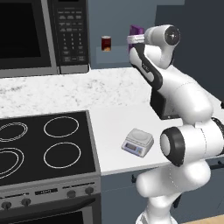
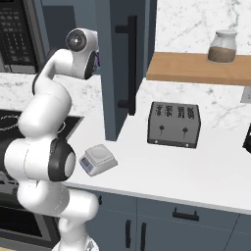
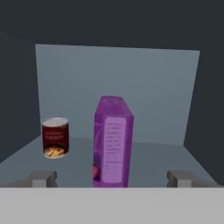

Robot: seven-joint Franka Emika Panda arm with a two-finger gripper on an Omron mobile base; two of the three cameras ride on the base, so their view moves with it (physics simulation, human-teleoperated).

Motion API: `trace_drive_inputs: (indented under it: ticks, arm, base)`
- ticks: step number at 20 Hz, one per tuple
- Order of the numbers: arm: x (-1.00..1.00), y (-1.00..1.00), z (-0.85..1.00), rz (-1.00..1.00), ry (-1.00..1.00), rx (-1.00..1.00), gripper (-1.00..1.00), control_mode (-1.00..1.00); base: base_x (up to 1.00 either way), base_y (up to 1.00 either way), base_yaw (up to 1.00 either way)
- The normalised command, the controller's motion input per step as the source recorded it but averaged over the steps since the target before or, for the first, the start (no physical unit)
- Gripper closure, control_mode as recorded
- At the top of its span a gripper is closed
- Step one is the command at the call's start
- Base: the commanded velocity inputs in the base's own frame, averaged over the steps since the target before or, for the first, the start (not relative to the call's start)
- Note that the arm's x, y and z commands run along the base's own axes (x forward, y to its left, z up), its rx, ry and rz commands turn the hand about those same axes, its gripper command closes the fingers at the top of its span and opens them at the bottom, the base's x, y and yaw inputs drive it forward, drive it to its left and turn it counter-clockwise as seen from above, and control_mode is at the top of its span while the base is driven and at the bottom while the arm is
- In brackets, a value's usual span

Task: Pick the cereal and place it on the digital scale for weighing, and close the cabinet.

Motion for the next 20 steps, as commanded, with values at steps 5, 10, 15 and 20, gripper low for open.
trace_drive_inputs:
  ticks: [5,10,15,20]
  arm:
    - [0.33,0.0,0.0,0.0,0.0,0.0,-1.0,-1.0]
    - [0.3,0.0,0.0,0.0,0.0,0.0,-1.0,-1.0]
    - [0.38,0.05,0.0,0.0,0.0,0.0,1.0,-1.0]
    - [0.07,0.01,0.0,0.0,0.0,0.0,1.0,-1.0]
  base:
    - [0.0,0.0,0.0]
    - [0.0,0.0,0.0]
    - [0.0,0.0,0.0]
    - [0.0,0.0,0.0]
